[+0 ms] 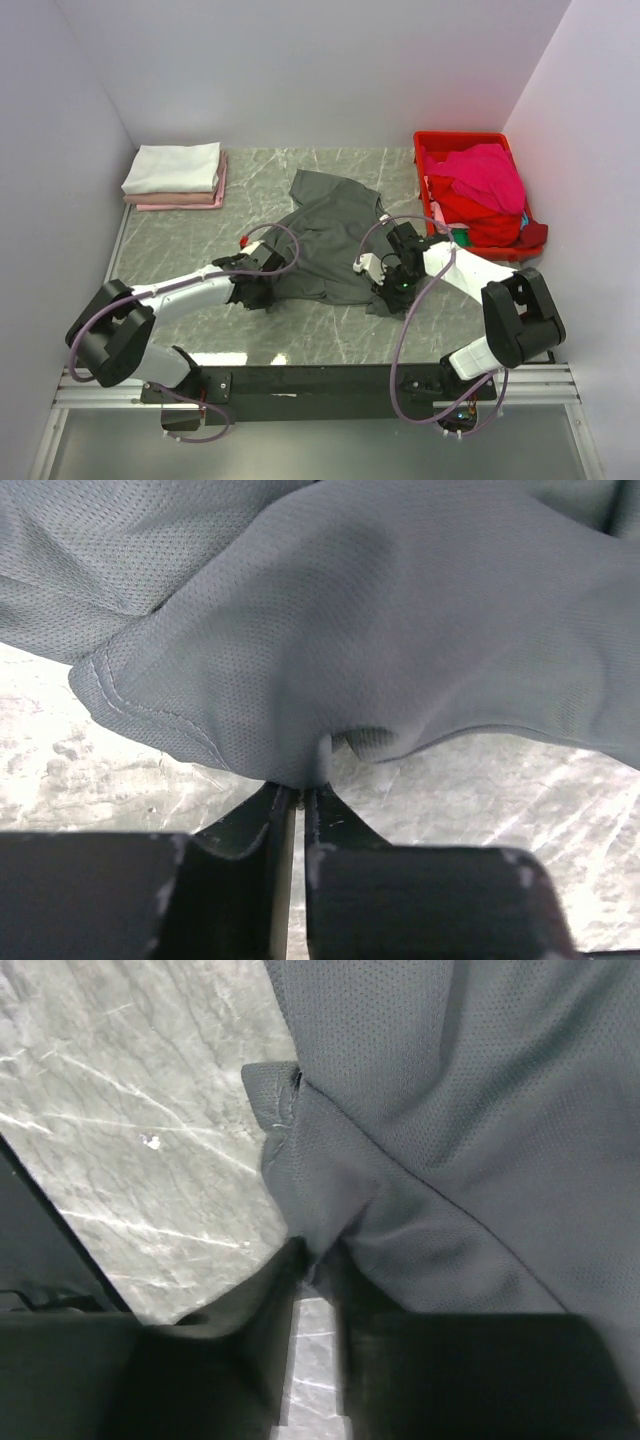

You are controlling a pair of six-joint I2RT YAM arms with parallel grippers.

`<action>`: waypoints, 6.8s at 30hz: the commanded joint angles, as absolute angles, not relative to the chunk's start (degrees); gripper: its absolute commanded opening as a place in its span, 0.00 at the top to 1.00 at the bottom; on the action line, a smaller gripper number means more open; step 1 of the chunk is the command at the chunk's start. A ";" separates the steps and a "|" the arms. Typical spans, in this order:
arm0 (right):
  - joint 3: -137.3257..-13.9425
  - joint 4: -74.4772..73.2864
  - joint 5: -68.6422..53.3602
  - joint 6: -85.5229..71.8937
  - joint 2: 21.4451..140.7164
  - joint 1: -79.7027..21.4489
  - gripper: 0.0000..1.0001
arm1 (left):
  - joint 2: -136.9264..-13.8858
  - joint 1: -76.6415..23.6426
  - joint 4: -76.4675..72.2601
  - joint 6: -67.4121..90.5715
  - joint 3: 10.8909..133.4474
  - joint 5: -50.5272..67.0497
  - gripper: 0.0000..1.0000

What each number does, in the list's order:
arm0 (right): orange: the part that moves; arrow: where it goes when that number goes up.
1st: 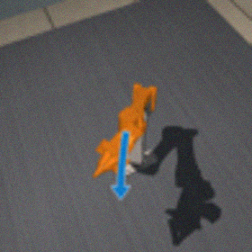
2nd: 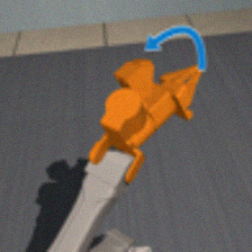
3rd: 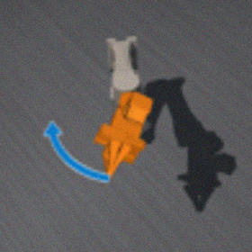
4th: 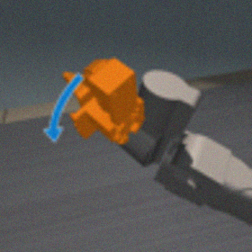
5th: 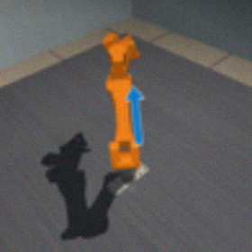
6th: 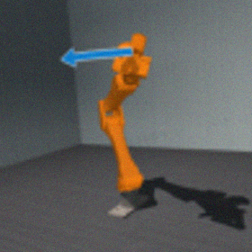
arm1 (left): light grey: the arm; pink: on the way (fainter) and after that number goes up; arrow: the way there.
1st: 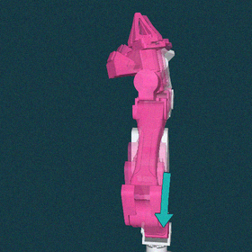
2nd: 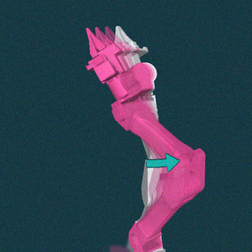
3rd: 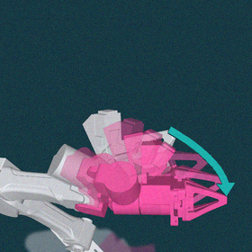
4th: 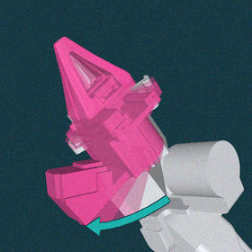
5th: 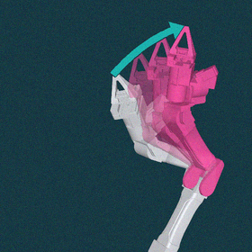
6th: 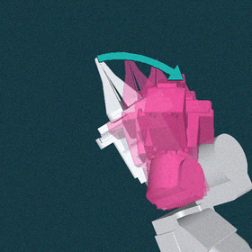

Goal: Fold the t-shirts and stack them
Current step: Flatten the tshirt out

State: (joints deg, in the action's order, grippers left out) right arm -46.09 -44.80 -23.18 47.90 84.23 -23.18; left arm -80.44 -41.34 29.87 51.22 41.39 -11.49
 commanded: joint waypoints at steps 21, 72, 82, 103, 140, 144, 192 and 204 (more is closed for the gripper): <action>-140.92 -56.16 -15.72 34.37 100.09 -13.29 1.00 | -89.98 -14.50 43.13 22.16 118.93 -12.47 1.00; -57.75 -40.88 -43.68 32.26 68.82 -12.13 0.14 | -90.94 -20.92 27.24 28.65 62.11 -6.50 0.32; -56.16 -40.34 -45.18 32.34 65.83 -10.11 0.13 | -101.69 -21.45 32.96 30.15 66.80 -12.13 0.53; -57.74 -39.46 -39.03 32.26 65.56 -7.56 0.13 | -86.58 -8.53 49.47 31.02 56.08 3.86 1.00; -111.86 -40.43 -28.84 13.63 120.39 -4.22 0.23 | -66.45 -3.96 28.49 23.82 60.48 -6.15 0.08; -127.04 -43.85 -27.34 8.54 131.54 -4.13 0.32 | -63.99 -3.78 25.49 21.19 57.31 -5.62 0.09; -140.80 -44.38 -24.26 -4.83 147.48 -3.69 0.68 | -63.11 -3.78 22.76 18.72 49.66 -5.19 0.14; -140.80 -44.38 -25.05 -5.80 147.83 -3.78 0.89 | -63.72 -3.78 22.94 18.72 49.92 -5.54 0.14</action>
State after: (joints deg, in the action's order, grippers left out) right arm -138.76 -45.04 -23.77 -4.99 148.97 -3.86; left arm -63.66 -3.92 24.58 19.18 48.25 -4.89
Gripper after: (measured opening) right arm 0.167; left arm 0.864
